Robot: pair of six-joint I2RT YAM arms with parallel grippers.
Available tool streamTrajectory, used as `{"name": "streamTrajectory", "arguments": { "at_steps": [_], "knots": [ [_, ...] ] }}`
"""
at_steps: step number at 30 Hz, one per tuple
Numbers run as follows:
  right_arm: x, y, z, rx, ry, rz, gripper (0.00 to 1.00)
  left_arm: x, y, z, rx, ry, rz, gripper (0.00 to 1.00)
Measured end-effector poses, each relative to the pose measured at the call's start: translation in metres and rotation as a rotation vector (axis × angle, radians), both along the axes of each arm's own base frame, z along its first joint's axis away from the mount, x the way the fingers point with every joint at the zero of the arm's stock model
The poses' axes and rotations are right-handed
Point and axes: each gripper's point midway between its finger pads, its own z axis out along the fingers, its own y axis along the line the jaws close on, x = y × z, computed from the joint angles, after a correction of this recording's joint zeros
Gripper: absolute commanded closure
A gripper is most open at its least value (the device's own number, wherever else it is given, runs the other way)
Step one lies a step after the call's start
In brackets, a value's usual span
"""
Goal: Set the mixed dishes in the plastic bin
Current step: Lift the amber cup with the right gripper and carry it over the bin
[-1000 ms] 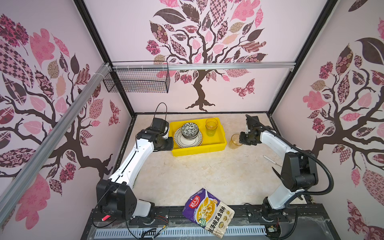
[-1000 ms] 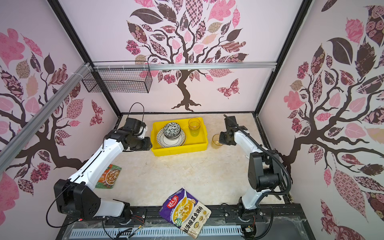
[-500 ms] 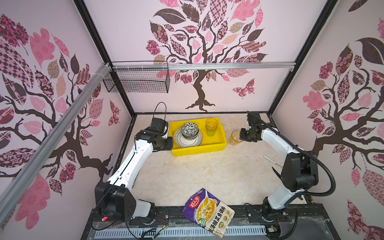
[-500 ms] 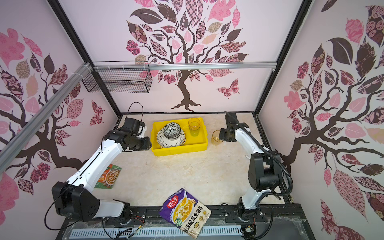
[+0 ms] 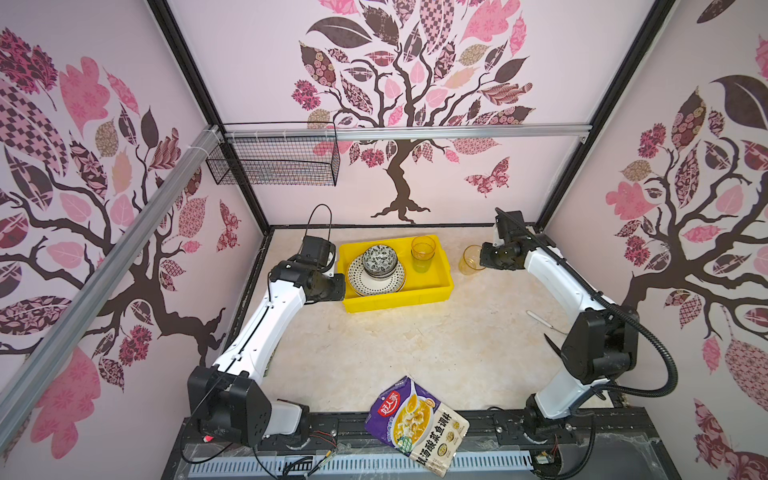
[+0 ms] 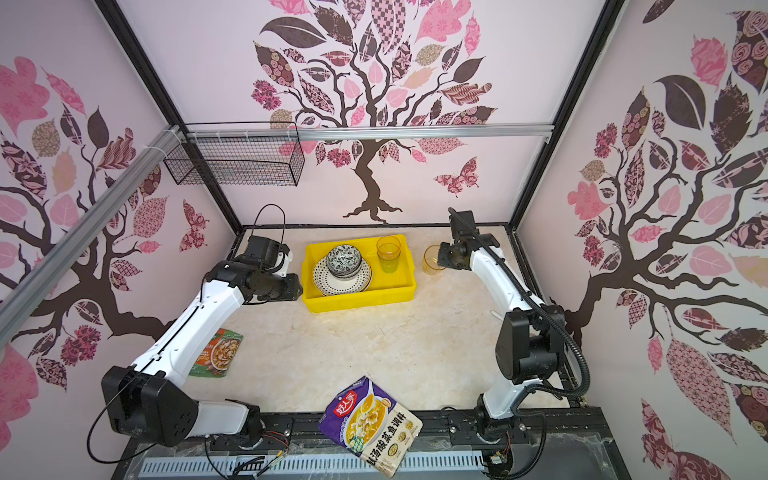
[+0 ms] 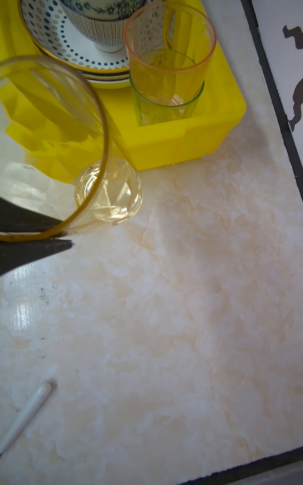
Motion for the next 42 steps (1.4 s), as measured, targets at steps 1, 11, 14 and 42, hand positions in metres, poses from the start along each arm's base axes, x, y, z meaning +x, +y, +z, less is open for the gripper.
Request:
{"name": "streamTrajectory", "arguments": {
  "at_steps": [1, 11, 14, 42],
  "knots": [
    [0.001, 0.002, 0.004, -0.004, -0.008, 0.006, 1.00, 0.000, 0.000, 0.000, 0.000, 0.000, 0.000, 0.60],
    [0.009, 0.030, 0.050, -0.039, -0.104, 0.079, 1.00, 0.000, 0.002, 0.000, 0.008, -0.004, 0.005, 0.60],
    [0.013, 0.038, 0.062, -0.045, -0.125, 0.103, 1.00, 0.001, 0.002, -0.001, 0.009, -0.005, 0.005, 0.60],
    [0.060, 0.110, 0.076, -0.092, -0.132, 0.266, 1.00, 0.001, 0.010, -0.005, 0.050, -0.005, 0.026, 0.60]
  ]
}}
